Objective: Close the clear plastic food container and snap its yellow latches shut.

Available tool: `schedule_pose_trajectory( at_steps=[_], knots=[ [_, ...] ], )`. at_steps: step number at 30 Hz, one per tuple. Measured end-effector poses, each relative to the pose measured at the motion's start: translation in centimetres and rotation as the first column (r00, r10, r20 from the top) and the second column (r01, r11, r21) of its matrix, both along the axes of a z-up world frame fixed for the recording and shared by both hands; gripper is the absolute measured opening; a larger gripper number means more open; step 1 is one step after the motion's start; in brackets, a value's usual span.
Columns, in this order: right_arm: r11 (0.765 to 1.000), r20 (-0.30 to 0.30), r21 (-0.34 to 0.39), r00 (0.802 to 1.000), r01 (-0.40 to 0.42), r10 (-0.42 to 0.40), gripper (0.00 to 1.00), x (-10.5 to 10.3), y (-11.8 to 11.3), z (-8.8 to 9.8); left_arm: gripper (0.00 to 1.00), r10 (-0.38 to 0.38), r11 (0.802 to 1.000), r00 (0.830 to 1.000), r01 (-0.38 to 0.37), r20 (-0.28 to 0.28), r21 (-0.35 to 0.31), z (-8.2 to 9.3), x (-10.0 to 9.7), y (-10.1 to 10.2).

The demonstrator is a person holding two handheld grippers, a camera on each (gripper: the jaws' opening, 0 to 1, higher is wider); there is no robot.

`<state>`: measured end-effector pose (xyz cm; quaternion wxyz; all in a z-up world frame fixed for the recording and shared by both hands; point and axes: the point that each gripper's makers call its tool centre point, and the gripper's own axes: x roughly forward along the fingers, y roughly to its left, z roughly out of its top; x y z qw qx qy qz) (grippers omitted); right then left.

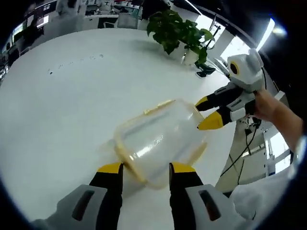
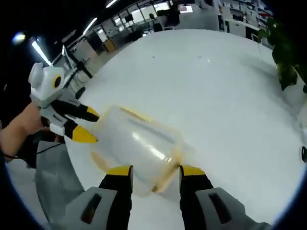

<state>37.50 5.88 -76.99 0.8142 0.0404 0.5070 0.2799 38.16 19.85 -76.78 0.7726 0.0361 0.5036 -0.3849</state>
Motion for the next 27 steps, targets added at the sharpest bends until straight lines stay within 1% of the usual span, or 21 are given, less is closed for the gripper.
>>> schedule_pose_trajectory(
  at_steps=[3,5,8,9,10,11,12,13,14,15,18,20,24,27],
  knots=[
    [1.000,0.001,0.000,1.000,0.001,-0.001,0.37,0.0,0.0,0.0,0.35,0.005,1.000,1.000,-0.005,-0.006,-0.004,0.0,0.0,-0.1],
    [1.000,-0.026,0.012,0.999,0.026,-0.026,0.36,-0.1,0.1,-0.2,0.34,0.002,1.000,1.000,-0.002,-0.006,-0.003,0.0,-0.1,-0.1],
    [1.000,-0.017,0.017,1.000,0.020,-0.019,0.35,-0.1,0.2,-0.2,0.33,0.001,1.000,1.000,-0.001,-0.006,-0.005,-0.1,-0.1,-0.1],
    [0.994,0.027,0.028,0.994,0.102,-0.103,0.33,1.6,-0.1,0.0,0.30,0.022,1.000,1.000,-0.022,-0.017,-0.012,-0.1,-0.2,-0.4],
    [0.996,-0.033,0.045,0.997,0.071,-0.069,0.32,0.5,0.2,0.1,0.30,0.064,0.998,0.998,-0.063,-0.019,0.029,-0.7,-0.1,0.4],
    [0.997,-0.026,0.025,0.997,0.074,-0.073,0.32,0.5,0.2,0.0,0.29,0.034,0.999,0.999,-0.035,-0.022,-0.014,-0.9,-0.2,-0.1],
    [0.998,-0.017,0.012,0.998,0.064,-0.063,0.32,0.4,0.1,0.1,0.29,0.028,0.999,0.999,-0.028,-0.016,-0.015,-1.0,-0.2,-0.2],
    [0.998,-0.018,0.017,0.998,0.064,-0.064,0.32,0.3,0.2,0.1,0.29,0.020,1.000,1.000,-0.020,-0.009,-0.003,-0.8,-0.2,-0.5],
    [0.997,-0.023,0.030,0.997,0.071,-0.070,0.32,0.3,0.0,0.0,0.30,0.021,1.000,1.000,-0.021,-0.010,-0.007,-0.9,-0.2,-0.5],
    [0.997,-0.019,0.032,0.998,0.067,-0.067,0.32,0.3,0.0,0.0,0.30,0.029,0.999,0.999,-0.029,-0.018,-0.023,-0.9,-0.1,-0.4],
    [0.997,-0.022,0.028,0.997,0.074,-0.073,0.33,0.1,0.3,0.0,0.31,0.026,0.999,1.000,-0.027,-0.017,-0.035,-0.9,0.0,-0.3],
    [0.996,-0.024,0.031,0.997,0.079,-0.078,0.34,0.0,0.3,-0.1,0.32,0.038,0.998,0.999,-0.039,-0.026,-0.044,-0.9,0.0,-0.3],
    [0.996,-0.013,0.045,0.997,0.080,-0.080,0.34,-0.2,0.3,-0.2,0.33,0.044,0.997,0.999,-0.045,-0.031,-0.055,-0.6,0.0,-0.3],
    [0.996,-0.004,0.046,0.997,0.078,-0.078,0.35,-0.3,0.4,-0.2,0.34,0.064,0.995,0.997,-0.067,-0.051,-0.076,-0.6,0.1,-0.2]
  ],
)
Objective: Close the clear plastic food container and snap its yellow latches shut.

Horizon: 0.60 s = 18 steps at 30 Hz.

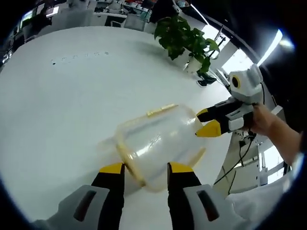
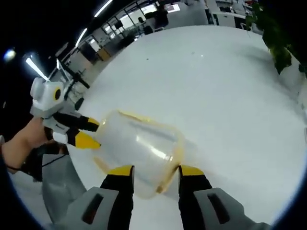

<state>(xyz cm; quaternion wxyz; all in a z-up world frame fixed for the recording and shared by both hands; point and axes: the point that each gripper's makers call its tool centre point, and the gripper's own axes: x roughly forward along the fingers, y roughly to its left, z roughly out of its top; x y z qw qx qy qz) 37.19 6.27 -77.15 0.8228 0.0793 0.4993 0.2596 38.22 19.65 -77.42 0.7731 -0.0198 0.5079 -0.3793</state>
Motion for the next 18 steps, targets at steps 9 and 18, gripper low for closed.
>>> schedule_pose_trajectory(
  at_steps=[9,18],
  knots=[
    [0.996,0.031,-0.042,0.996,-0.078,0.079,0.36,-0.4,0.1,0.2,0.33,-0.023,1.000,1.000,0.023,0.009,-0.006,0.4,0.0,0.0],
    [0.976,0.077,-0.129,0.979,-0.177,0.188,0.39,-0.4,0.3,0.6,0.36,-0.060,0.998,0.997,0.059,0.056,0.021,1.4,0.3,0.3]
  ],
)
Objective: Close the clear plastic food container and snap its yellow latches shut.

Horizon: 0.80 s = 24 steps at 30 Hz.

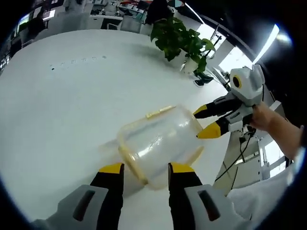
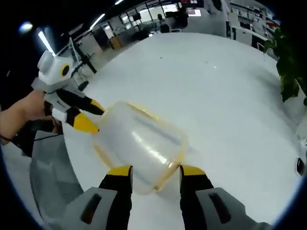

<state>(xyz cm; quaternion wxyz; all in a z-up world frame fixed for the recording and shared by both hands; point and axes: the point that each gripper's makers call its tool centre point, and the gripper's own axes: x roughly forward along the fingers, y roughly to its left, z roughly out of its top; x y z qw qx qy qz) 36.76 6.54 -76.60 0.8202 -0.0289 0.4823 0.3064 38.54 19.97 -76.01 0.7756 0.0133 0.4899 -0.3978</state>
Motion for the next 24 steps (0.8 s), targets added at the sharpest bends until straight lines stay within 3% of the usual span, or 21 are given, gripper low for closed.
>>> schedule_pose_trajectory(
  at_steps=[11,17,24],
  knots=[
    [0.990,0.048,-0.109,0.994,-0.093,0.098,0.38,0.4,-0.8,0.7,0.40,-0.062,0.998,0.995,0.059,0.074,0.035,1.0,0.3,0.7],
    [0.977,0.067,-0.148,0.985,-0.151,0.162,0.37,0.6,-0.8,0.9,0.42,-0.150,0.987,0.981,0.140,0.127,0.084,1.4,0.5,0.6],
    [0.958,0.072,-0.180,0.968,-0.225,0.241,0.37,0.4,-0.5,0.9,0.42,-0.202,0.978,0.969,0.191,0.142,0.090,1.6,0.5,0.1]
  ],
)
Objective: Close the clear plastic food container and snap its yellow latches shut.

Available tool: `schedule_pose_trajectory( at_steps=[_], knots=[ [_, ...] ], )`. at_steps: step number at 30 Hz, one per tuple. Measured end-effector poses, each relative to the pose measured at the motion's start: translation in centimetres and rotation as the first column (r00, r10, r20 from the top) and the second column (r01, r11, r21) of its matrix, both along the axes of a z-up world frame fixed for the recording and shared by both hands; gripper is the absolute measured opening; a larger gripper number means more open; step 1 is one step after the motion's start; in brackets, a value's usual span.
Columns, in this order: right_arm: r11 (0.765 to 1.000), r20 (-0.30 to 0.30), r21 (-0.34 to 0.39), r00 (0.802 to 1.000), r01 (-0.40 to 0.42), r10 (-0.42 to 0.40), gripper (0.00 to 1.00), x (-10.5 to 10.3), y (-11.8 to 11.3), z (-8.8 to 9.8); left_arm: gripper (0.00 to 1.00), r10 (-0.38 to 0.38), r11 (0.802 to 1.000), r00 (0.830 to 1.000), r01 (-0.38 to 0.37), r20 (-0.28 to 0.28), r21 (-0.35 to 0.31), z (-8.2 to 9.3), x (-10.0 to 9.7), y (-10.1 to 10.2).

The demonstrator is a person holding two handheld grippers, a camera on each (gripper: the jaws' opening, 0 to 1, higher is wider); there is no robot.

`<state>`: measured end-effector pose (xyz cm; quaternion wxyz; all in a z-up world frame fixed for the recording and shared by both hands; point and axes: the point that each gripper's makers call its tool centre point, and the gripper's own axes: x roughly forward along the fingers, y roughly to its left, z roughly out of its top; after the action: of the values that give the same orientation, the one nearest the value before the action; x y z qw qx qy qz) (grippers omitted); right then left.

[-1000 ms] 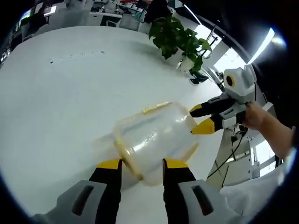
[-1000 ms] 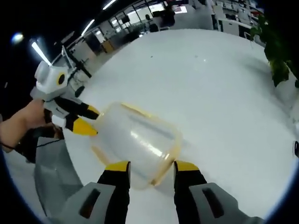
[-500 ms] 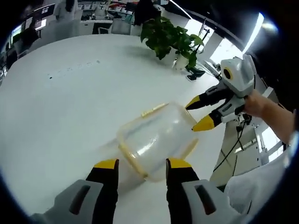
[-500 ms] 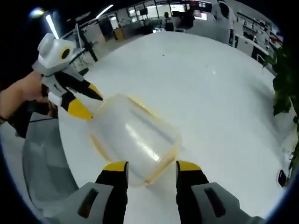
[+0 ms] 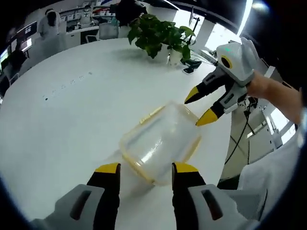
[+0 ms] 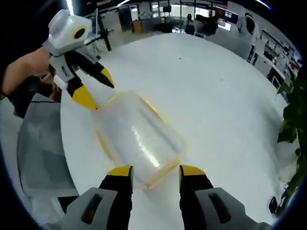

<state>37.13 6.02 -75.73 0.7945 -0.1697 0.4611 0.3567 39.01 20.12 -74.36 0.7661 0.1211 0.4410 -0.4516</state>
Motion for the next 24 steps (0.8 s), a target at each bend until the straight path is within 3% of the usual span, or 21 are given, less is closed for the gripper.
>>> schedule_pose_trajectory(
  at_steps=[11,24],
  knots=[
    [0.994,0.034,-0.051,0.994,-0.101,0.103,0.39,-0.1,0.1,0.4,0.42,-0.112,0.994,0.993,0.112,0.043,0.000,0.4,-0.6,-1.0],
    [0.977,0.045,-0.101,0.980,-0.186,0.191,0.39,0.0,0.5,0.4,0.41,-0.217,0.976,0.971,0.213,0.106,0.048,0.8,0.0,-1.3]
  ],
)
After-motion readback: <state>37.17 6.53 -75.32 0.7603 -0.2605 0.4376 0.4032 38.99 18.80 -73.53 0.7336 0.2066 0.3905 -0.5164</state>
